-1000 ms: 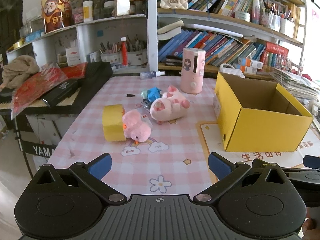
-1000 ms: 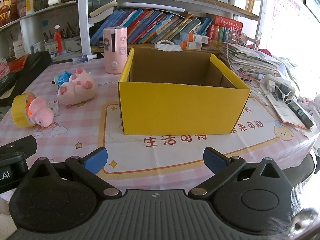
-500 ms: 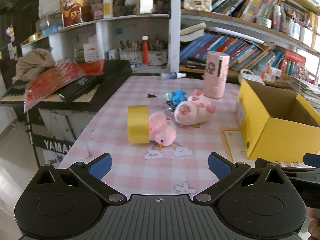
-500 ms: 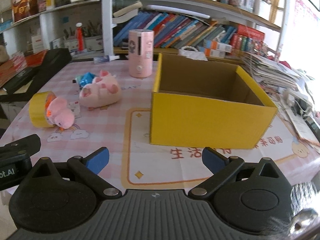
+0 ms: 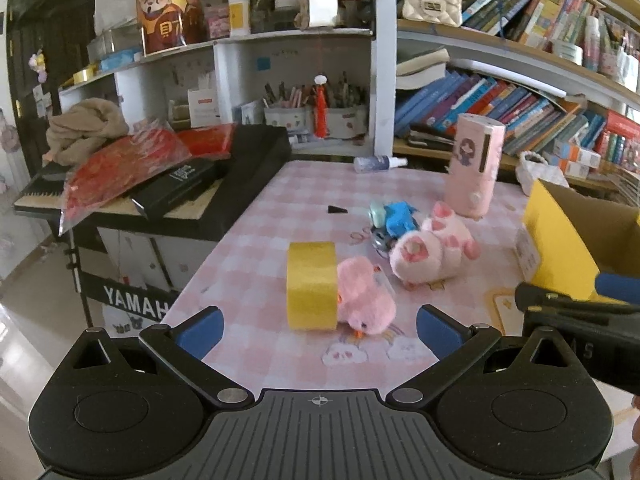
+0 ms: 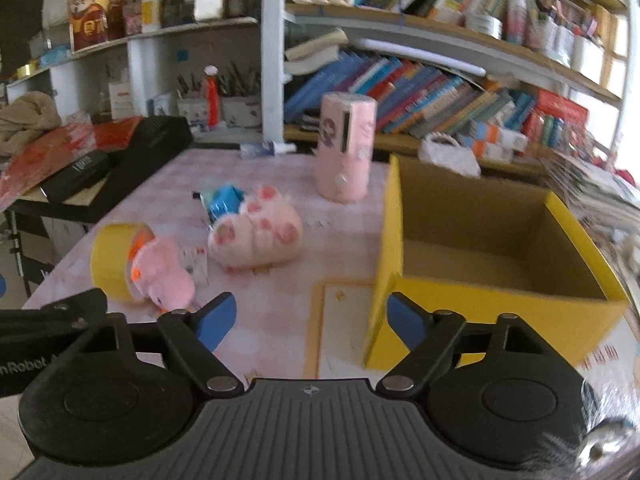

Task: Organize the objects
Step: 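Move the left tool to the yellow tape roll while the right tool reaches the pink pig plush, then close the left tool on the tape roll while the right tool grips the pig plush, then lift the tape roll with the left tool while the right tool lifts the pig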

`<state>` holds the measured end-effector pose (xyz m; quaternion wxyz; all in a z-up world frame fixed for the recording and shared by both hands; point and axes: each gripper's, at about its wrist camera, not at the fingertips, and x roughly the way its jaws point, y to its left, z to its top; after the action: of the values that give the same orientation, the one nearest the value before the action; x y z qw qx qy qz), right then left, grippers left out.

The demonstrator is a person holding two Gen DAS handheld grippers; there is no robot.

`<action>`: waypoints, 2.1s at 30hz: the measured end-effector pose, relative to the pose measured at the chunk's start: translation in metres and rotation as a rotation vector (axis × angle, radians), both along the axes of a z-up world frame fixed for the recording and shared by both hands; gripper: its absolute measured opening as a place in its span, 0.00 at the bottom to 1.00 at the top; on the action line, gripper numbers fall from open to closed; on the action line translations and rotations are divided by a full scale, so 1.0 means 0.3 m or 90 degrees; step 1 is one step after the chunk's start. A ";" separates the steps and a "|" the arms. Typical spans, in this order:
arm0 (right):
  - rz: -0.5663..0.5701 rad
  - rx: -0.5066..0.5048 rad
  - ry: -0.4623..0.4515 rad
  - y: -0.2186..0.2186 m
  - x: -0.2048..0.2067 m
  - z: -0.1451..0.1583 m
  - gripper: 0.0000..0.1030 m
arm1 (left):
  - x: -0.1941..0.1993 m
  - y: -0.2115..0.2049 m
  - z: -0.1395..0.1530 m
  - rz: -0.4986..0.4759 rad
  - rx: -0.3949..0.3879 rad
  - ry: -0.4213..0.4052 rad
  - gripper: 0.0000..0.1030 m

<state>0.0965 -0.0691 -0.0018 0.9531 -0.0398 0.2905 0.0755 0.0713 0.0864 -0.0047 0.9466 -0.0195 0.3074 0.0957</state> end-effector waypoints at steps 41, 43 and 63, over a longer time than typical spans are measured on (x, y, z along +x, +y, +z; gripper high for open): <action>0.043 0.124 0.122 0.061 0.610 -0.060 0.71 | 0.366 0.017 -0.050 -0.060 -0.057 0.056 0.37; 0.043 0.097 0.081 0.036 0.561 -0.023 0.71 | 0.357 0.016 -0.031 -0.067 -0.062 0.037 0.38; 0.009 0.062 0.056 -0.023 0.327 -0.004 0.71 | 0.249 0.060 0.008 -0.046 0.017 0.009 0.38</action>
<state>0.1947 -0.0760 -0.0031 0.9395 0.0078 0.3281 0.0980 0.1461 0.1044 -0.0024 0.9474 0.0054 0.3132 0.0656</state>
